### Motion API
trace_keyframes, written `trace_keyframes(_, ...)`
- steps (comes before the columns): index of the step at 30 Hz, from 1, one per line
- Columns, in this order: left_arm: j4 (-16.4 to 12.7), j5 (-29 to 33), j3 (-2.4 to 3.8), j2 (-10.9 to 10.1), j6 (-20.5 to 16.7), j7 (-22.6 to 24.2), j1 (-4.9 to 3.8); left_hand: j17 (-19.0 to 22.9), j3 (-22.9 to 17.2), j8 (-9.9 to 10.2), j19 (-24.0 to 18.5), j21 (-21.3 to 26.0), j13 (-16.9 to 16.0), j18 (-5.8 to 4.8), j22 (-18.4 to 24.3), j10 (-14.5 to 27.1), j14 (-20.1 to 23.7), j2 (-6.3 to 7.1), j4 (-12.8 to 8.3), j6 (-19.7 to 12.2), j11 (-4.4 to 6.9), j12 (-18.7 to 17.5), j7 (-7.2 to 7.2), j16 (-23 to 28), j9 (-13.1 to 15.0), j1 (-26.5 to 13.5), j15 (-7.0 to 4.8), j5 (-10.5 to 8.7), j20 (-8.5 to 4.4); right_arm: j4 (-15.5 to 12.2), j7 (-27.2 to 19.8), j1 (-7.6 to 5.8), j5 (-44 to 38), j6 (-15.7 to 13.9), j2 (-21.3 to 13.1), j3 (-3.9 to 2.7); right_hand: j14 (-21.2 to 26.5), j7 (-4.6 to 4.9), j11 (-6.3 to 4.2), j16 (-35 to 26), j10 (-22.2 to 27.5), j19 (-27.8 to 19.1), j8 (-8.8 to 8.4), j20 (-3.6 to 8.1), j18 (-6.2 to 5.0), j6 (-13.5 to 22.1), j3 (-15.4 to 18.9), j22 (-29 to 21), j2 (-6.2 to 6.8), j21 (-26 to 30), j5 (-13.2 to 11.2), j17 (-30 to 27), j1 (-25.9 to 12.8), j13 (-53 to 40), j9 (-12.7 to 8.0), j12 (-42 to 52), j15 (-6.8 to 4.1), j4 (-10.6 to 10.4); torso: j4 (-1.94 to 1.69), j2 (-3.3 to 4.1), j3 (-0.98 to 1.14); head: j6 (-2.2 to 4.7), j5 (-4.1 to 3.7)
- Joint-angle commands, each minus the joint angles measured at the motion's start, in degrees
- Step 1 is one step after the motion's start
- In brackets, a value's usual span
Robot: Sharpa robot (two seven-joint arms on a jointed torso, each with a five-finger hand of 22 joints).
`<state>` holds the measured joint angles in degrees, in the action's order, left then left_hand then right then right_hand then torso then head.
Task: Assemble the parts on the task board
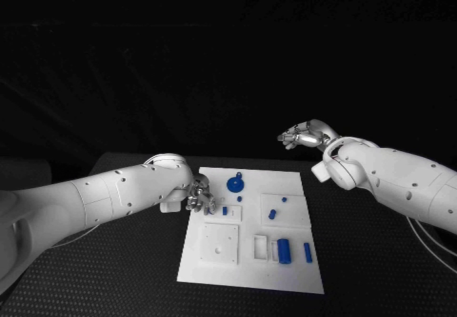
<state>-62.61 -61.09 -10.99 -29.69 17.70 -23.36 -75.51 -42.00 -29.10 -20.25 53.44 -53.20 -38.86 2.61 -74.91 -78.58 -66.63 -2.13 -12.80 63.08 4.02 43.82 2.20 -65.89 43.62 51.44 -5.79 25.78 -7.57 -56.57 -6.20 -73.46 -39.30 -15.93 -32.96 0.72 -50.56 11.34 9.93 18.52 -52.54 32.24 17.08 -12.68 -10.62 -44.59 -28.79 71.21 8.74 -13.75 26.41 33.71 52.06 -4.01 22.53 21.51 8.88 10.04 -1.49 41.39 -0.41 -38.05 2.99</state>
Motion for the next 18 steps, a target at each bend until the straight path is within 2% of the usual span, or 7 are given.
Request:
trace_keyframes(1,0.07,-0.21,-0.11,0.12,0.1,0.28,0.23,-0.01,-4.03,-0.15,0.14,-0.36,-0.07,0.7,-1.15,0.0,-0.12,-1.6,-3.8,-0.12,0.38,0.22,-0.28,-0.37,-0.02,1.56,-0.36,0.17,-3.74,-0.05,-0.37,0.02,-0.03,0.61,0.02,-0.01,-0.26,1.09,0.06,-0.39,-0.33,-0.06,0.24,-0.28,-0.92,0.37,0.21,0.09,-0.57,0.27,0.31,0.07,0.01,0.06,-0.08,-0.4,0.18,0.08,0.02,0.0,0.01,0.14,0.01)
trace_keyframes(18,0.42,-0.38,-0.11,0.59,-0.01,0.35,0.37,0.02,-4.04,-0.14,0.18,-0.37,-0.07,0.71,-1.14,-0.03,-0.16,-1.64,-3.8,-0.16,0.39,0.23,-0.28,-0.38,0.1,1.54,-0.37,0.08,-3.75,0.03,-0.38,0.02,-0.03,0.62,0.18,-0.01,-0.27,1.09,0.06,-0.42,-0.33,-0.04,0.25,-0.29,-0.93,0.38,0.22,0.14,-0.57,0.33,0.32,0.1,-0.01,0.06,-0.11,-0.41,0.18,0.09,0.0,0.02,0.02,0.19,-0.03)
